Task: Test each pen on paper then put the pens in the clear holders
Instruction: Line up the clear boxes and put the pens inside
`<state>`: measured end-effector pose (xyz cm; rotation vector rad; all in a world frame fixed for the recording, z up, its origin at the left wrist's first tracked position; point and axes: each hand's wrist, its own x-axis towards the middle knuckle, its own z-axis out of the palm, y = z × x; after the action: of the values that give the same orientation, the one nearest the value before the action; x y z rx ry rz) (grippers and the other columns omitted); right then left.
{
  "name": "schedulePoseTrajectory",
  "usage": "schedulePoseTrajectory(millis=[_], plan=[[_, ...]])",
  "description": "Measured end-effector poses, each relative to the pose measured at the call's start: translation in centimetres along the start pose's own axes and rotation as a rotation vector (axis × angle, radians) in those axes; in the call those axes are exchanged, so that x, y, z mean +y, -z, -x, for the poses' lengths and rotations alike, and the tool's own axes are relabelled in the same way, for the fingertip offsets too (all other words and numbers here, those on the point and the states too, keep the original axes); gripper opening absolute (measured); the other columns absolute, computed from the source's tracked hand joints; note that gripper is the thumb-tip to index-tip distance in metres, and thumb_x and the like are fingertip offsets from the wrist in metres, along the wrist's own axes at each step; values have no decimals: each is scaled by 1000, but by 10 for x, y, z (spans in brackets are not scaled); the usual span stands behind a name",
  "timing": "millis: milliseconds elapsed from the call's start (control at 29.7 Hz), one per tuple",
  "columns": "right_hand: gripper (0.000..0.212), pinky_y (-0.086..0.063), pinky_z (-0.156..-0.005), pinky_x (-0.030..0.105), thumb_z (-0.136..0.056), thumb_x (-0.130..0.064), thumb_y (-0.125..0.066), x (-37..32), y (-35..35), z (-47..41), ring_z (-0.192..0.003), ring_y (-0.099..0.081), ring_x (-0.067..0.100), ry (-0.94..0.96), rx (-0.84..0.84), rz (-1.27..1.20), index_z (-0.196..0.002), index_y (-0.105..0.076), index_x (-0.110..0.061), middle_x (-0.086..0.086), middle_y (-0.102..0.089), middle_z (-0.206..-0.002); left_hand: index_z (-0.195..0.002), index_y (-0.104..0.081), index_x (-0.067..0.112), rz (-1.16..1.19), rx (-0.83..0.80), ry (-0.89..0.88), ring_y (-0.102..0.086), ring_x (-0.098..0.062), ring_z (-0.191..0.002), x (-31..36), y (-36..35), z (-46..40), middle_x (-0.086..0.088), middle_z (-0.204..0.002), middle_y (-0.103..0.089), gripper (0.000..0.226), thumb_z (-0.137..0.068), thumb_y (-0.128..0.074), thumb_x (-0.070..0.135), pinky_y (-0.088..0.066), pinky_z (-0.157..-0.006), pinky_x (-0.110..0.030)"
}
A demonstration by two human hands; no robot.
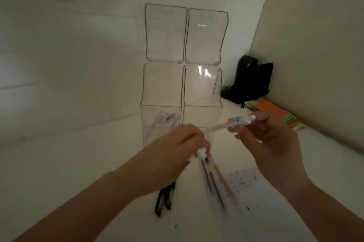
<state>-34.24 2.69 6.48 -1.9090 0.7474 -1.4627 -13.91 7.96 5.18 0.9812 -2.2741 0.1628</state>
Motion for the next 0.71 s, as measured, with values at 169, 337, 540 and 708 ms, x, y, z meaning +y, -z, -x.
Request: schedulePoseTrajectory(millis=[169, 337, 540, 708], plan=[[13, -52, -67, 17, -83, -2, -59, -26, -27, -36, -77, -69, 9, 24, 85, -242, -83, -54, -14, -4, -72, -79, -94, -52, 18, 213, 590, 298, -53, 2, -86, -15, 43, -20, 8, -91, -54, 12, -90, -45, 8, -40, -77, -8], [20, -52, -75, 17, -84, -6, -63, -22, -63, -62, -83, -66, 7, 99, 10, -15, -83, -53, -23, -6, -67, -88, -96, -53, 10, 262, 683, 607, -55, 14, -73, -55, 37, -30, 14, -85, -57, 8, -89, -52, 5, -39, -65, -2], [13, -48, -63, 15, -88, -22, -59, 3, -91, -75, -73, -60, 1, 10, -133, 260, -95, -48, -21, -9, -64, -84, -122, -34, 15, 82, 435, 645, -59, -5, -65, -72, 25, -23, 2, -91, -60, 42, -86, -52, 1, -42, -57, -5], [20, -44, -62, 14, -91, -19, -53, 12, -94, -73, -73, -55, -2, 13, -198, 355, -111, -49, -20, -7, -64, -89, -109, -54, 15, -74, 335, 519, -59, -13, -79, -71, 23, -26, -1, -96, -60, 19, -91, -47, 11, -47, -70, -25]])
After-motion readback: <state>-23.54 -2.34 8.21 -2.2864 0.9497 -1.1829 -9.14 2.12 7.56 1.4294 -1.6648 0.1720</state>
